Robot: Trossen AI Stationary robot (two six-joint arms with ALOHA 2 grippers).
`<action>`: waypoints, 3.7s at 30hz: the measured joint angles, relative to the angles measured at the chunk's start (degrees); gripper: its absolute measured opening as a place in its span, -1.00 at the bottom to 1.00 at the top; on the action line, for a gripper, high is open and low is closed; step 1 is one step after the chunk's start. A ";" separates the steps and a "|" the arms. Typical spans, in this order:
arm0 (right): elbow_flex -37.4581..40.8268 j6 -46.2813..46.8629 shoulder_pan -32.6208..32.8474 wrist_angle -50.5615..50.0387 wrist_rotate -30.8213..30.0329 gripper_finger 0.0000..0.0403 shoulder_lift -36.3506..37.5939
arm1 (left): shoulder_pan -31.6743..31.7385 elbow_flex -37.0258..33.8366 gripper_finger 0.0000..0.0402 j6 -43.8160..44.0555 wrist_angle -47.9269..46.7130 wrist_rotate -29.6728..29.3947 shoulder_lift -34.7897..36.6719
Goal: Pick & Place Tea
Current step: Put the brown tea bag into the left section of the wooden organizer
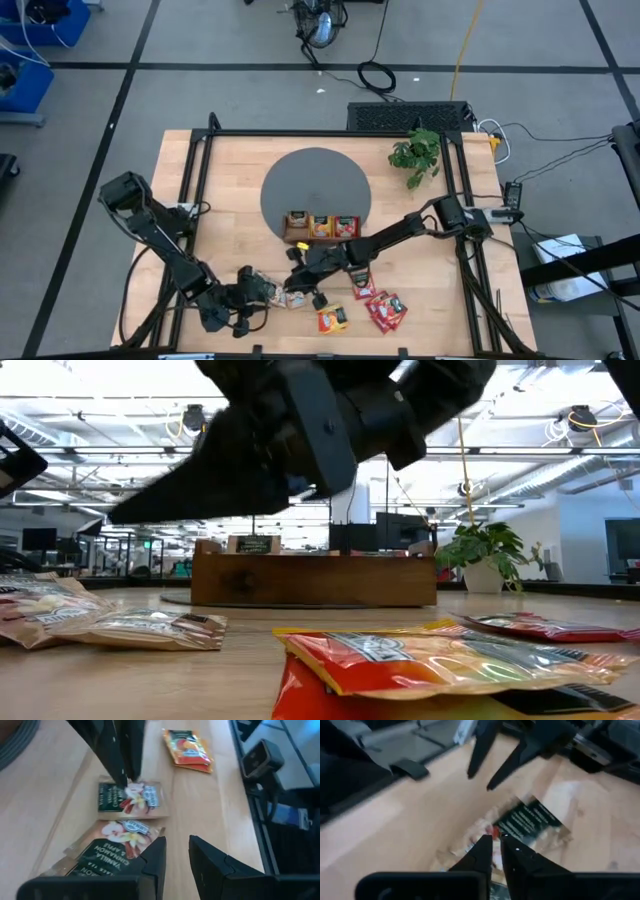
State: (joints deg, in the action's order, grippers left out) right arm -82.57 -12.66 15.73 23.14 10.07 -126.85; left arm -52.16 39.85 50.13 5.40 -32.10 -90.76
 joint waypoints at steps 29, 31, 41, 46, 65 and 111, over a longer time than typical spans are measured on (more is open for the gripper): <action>-1.27 3.47 -3.38 -16.28 5.15 -0.38 -0.04 | 7.32 18.75 -0.56 -9.34 -11.69 3.22 -14.84; -1.27 4.59 -3.56 -16.88 5.21 -0.38 -0.04 | 7.95 18.80 -0.56 -9.22 -11.04 3.61 -14.82; -1.22 6.03 -3.74 -18.74 3.48 -0.38 -0.01 | 10.33 18.93 -0.56 -8.15 -10.38 8.00 -18.58; -1.22 7.39 -3.77 -18.85 3.49 -0.38 -0.01 | 10.64 18.80 -0.56 -7.97 -11.47 8.03 -18.71; -1.27 13.11 -4.15 -21.48 3.70 -0.38 0.07 | 11.69 19.00 -0.56 -6.45 -12.62 5.48 -22.73; -1.37 24.21 -3.18 -30.91 10.23 -0.38 0.48 | 11.38 18.84 -0.56 -7.03 -11.09 4.77 -24.85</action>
State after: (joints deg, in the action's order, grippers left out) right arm -83.94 11.55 12.54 -7.76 20.31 -126.37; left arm -40.78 58.70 43.10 -5.69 -27.34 -115.61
